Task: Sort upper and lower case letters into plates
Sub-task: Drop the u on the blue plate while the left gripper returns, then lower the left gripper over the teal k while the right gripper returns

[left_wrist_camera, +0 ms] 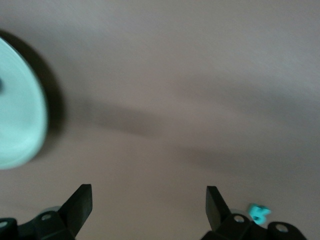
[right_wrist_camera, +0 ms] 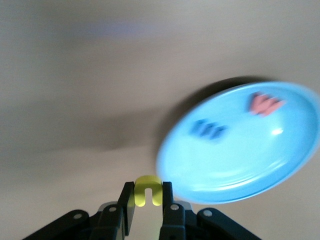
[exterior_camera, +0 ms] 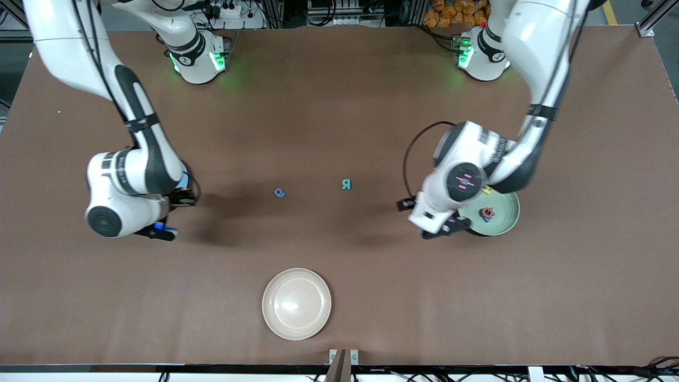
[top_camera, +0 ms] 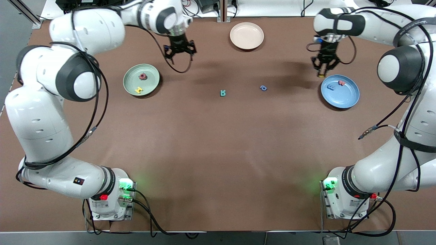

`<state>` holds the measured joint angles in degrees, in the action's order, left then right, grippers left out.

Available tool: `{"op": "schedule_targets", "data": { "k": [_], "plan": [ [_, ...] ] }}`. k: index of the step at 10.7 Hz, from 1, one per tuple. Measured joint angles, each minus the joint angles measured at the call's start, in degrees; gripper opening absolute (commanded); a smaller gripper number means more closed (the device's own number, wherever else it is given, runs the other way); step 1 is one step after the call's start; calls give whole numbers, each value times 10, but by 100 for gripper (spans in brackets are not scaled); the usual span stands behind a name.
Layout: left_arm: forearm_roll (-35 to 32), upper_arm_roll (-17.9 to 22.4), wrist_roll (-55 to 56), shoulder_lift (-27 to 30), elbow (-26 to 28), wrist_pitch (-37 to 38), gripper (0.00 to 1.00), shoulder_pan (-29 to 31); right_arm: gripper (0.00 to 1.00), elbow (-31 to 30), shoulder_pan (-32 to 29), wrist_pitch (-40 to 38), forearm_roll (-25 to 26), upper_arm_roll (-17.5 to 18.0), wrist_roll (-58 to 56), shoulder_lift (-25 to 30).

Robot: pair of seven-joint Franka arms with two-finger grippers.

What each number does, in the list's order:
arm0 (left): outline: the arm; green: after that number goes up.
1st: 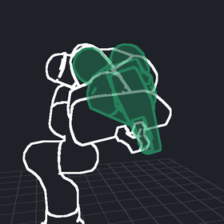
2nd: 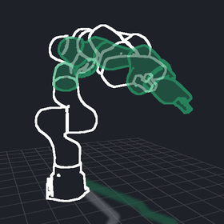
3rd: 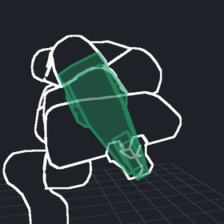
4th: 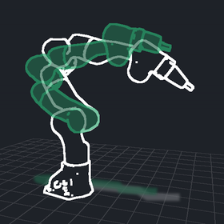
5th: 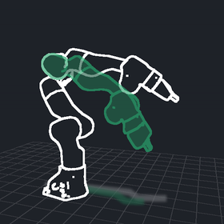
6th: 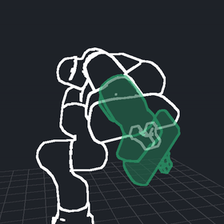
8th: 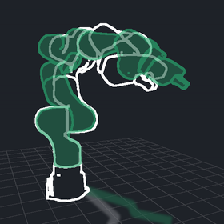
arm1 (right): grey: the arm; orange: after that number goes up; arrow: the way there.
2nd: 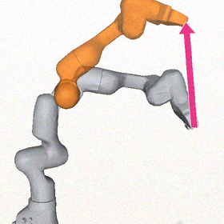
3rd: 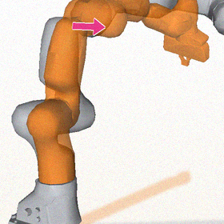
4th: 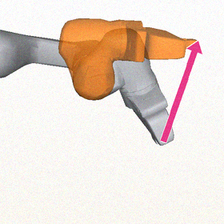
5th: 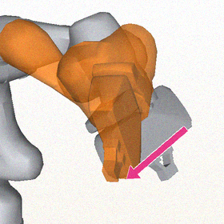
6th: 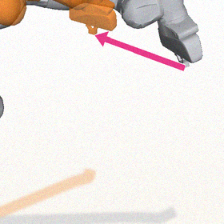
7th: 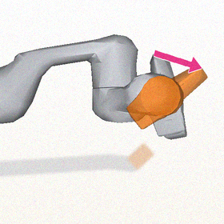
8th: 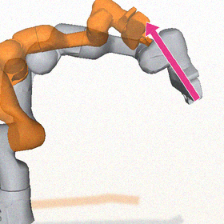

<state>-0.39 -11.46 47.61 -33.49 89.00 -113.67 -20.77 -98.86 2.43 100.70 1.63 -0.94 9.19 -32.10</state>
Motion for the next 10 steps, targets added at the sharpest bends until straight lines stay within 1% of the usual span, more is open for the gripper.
{"op": "schedule_targets", "data": {
  "k": [2,3,4,5,6,8,10],
  "plan": [
    [0,0,82,-13,1,-45,100,-57,34,-5,-60,1,32,-1,-105,-10],
    [0,1,102,-21,1,-70,100,-78,47,-8,-73,3,44,0,-125,-16],
    [-4,2,107,-28,1,-93,100,-91,76,-14,-73,8,53,1,-130,-20],
    [-20,2,107,-34,1,-113,100,-99,100,-17,-70,14,55,3,-130,-23],
    [-40,2,107,-39,1,-127,100,-109,100,-18,-66,17,55,6,-130,-25],
    [-50,2,107,-52,1,-147,100,-124,100,-18,-63,16,53,10,-130,-24],
    [-50,2,107,-69,1,-175,100,-132,100,-16,-61,15,25,13,-128,-21]
  ]
}}
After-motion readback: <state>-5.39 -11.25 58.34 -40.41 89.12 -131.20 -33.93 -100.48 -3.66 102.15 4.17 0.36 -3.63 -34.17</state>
